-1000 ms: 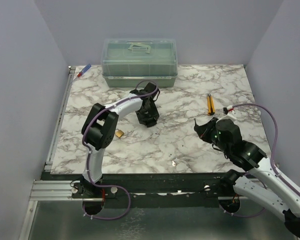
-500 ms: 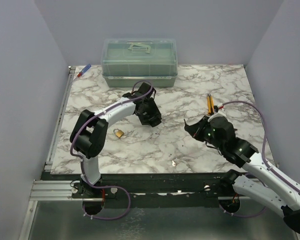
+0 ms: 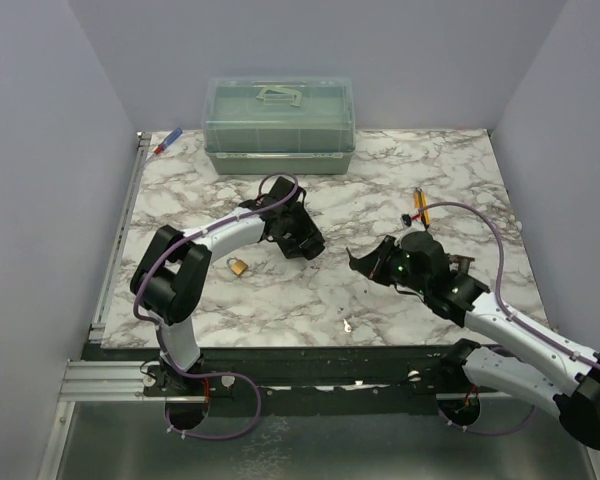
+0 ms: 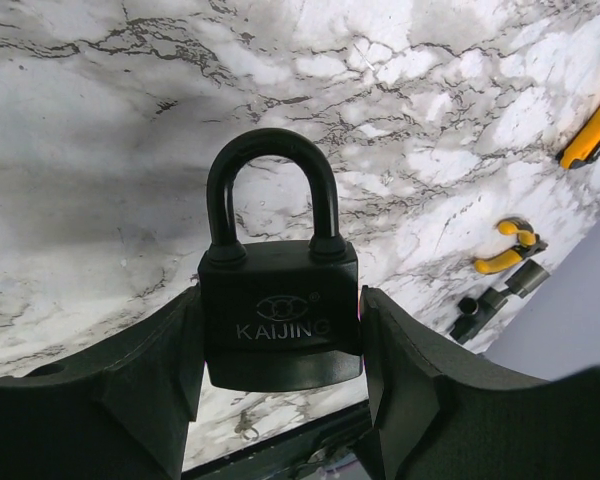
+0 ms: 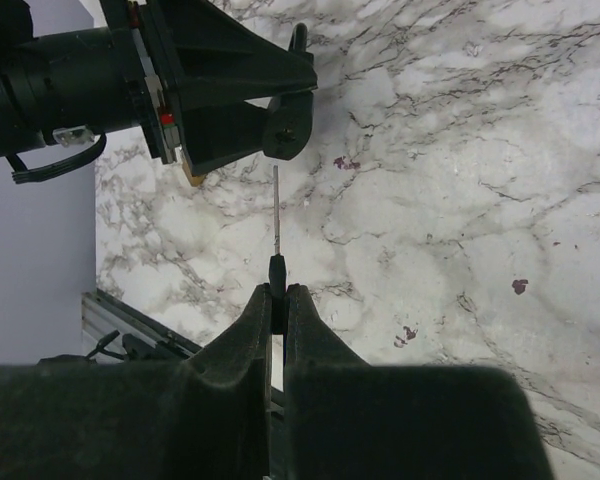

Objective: Unlock with the key

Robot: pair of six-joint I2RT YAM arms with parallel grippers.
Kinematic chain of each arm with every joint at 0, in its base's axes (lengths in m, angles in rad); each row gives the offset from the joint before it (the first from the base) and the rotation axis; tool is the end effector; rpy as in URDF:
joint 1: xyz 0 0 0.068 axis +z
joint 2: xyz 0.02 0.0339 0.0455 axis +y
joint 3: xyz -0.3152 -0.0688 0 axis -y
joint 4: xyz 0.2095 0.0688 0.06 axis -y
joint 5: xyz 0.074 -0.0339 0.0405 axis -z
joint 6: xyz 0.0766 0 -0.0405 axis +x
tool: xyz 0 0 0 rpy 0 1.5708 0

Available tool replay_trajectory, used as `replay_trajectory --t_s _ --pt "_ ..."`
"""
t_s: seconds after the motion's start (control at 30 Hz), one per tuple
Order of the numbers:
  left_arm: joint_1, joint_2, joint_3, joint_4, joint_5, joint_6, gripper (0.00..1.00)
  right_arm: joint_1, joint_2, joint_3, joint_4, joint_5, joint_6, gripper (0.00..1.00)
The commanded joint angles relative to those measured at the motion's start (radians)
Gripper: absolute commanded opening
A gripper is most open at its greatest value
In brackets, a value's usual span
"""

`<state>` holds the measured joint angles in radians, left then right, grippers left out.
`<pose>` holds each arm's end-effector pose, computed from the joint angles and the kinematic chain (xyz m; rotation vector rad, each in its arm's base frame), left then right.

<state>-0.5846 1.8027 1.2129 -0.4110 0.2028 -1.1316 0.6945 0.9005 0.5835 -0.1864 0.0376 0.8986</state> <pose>0.3087 -0.2228 0.2281 -0.6776 2.7252 -0.8089 0.1354 0.1090 0.2796 0.2497 2.1974 0.9052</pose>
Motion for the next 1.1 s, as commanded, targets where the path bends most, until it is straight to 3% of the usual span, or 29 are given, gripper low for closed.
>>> replay_trajectory --t_s 0.0,1.07 --pt "-0.004 -0.073 -0.026 0.118 0.026 -0.087 0.00 0.003 0.044 -0.017 0.089 -0.070 0.024 0.00" --pt "-0.005 0.012 -0.065 0.207 0.087 -0.100 0.00 0.017 0.400 -0.084 0.456 -0.158 0.019 0.00"
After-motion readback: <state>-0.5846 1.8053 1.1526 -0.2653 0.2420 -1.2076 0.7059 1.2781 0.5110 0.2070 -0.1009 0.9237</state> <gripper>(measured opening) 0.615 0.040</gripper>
